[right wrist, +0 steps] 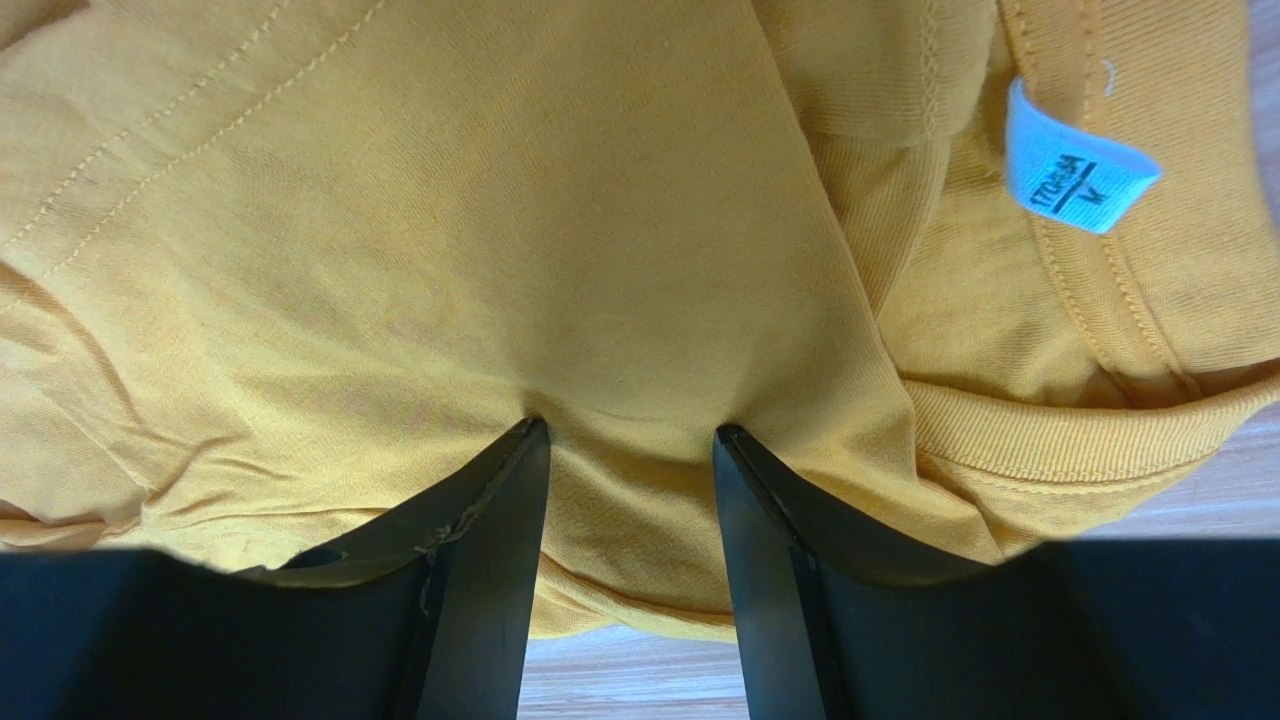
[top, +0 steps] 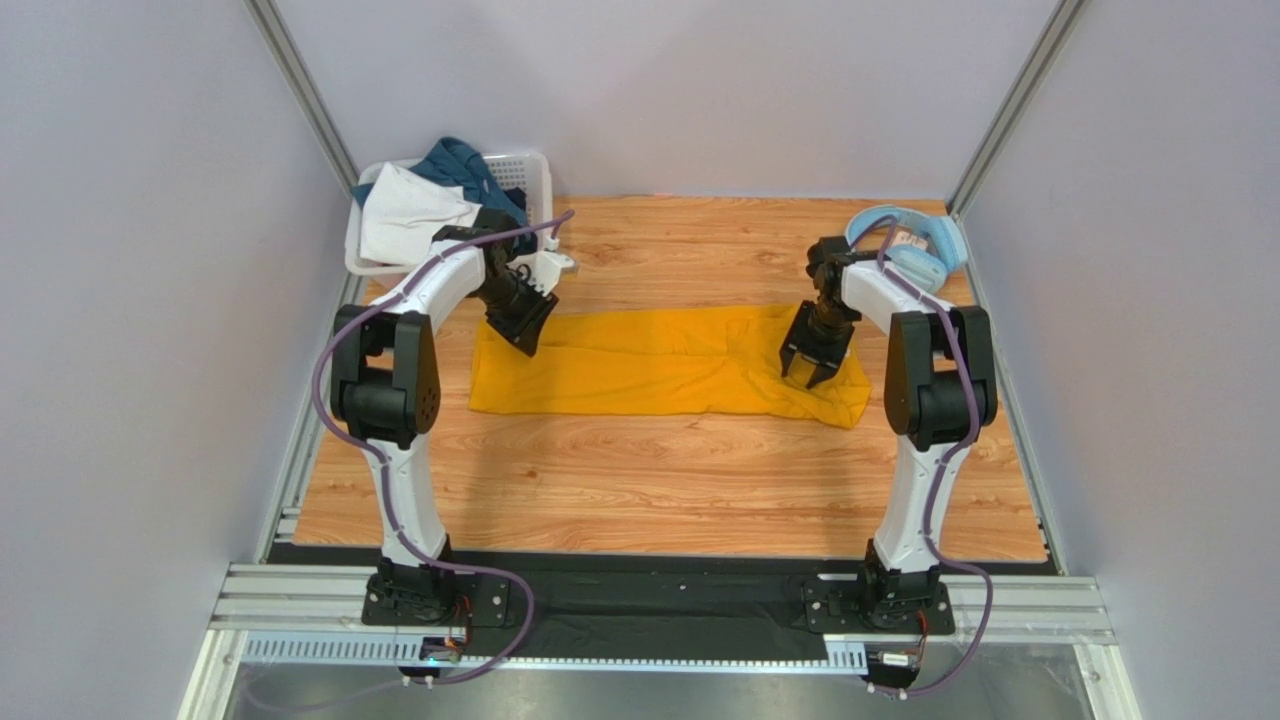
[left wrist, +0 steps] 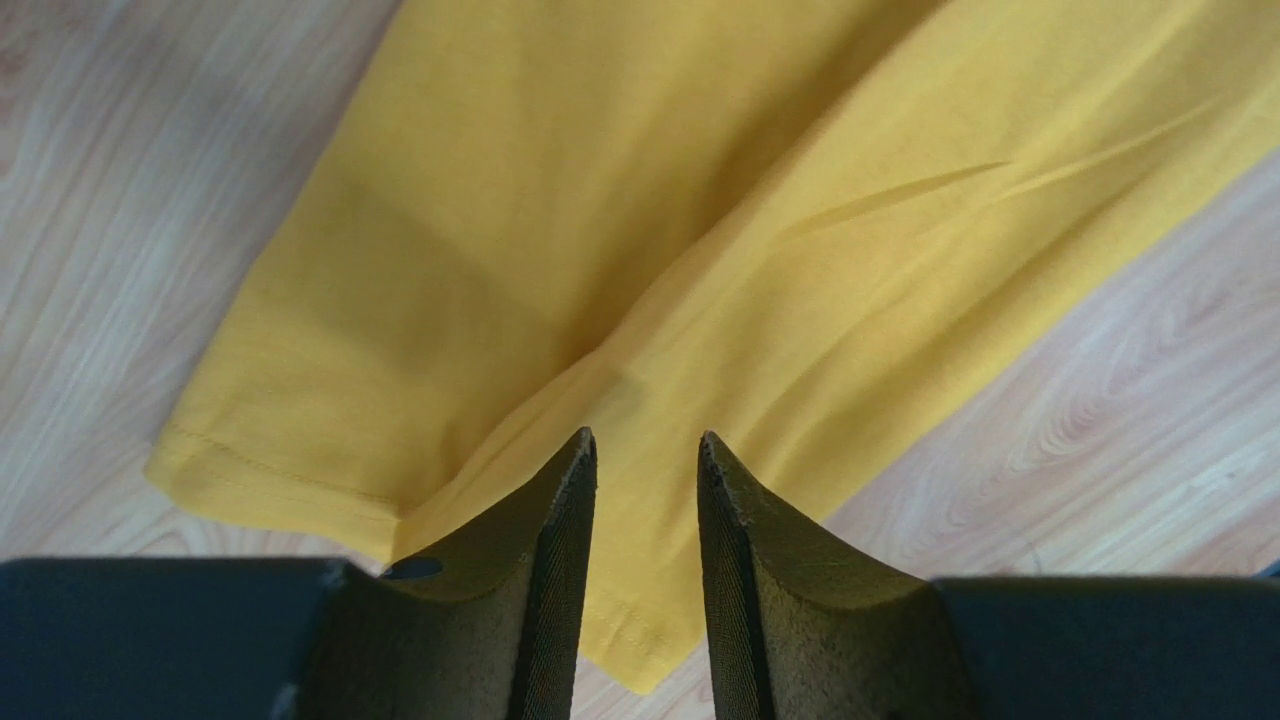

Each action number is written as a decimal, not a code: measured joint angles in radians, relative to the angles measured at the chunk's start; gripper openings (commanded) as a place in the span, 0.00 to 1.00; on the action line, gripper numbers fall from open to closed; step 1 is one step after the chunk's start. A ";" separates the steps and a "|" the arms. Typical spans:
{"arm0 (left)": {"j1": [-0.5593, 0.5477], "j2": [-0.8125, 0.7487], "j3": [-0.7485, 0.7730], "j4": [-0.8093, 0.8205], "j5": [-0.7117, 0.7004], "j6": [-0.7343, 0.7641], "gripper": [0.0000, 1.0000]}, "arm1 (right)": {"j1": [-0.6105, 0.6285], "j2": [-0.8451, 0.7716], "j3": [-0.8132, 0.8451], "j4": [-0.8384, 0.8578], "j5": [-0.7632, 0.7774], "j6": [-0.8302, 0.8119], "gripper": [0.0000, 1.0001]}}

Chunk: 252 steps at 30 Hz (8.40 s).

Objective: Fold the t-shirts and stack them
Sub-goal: Fold the tshirt

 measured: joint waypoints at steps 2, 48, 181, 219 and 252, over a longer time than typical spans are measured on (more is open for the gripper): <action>0.016 0.010 -0.001 0.015 -0.006 0.000 0.38 | 0.000 -0.005 -0.006 0.006 0.000 -0.001 0.50; -0.040 -0.291 -0.564 0.014 -0.181 0.125 0.38 | -0.008 0.221 0.348 -0.137 -0.077 -0.027 0.48; -0.488 0.217 0.189 -0.245 0.406 -0.116 0.38 | -0.085 0.774 1.114 0.311 -0.642 0.213 0.57; -0.224 -0.131 -0.082 0.051 0.381 -0.251 0.38 | 0.272 0.167 0.185 0.119 -0.438 -0.012 0.54; -0.264 0.268 0.183 0.048 0.376 -0.297 0.38 | 0.177 0.299 0.365 -0.008 -0.529 -0.020 0.52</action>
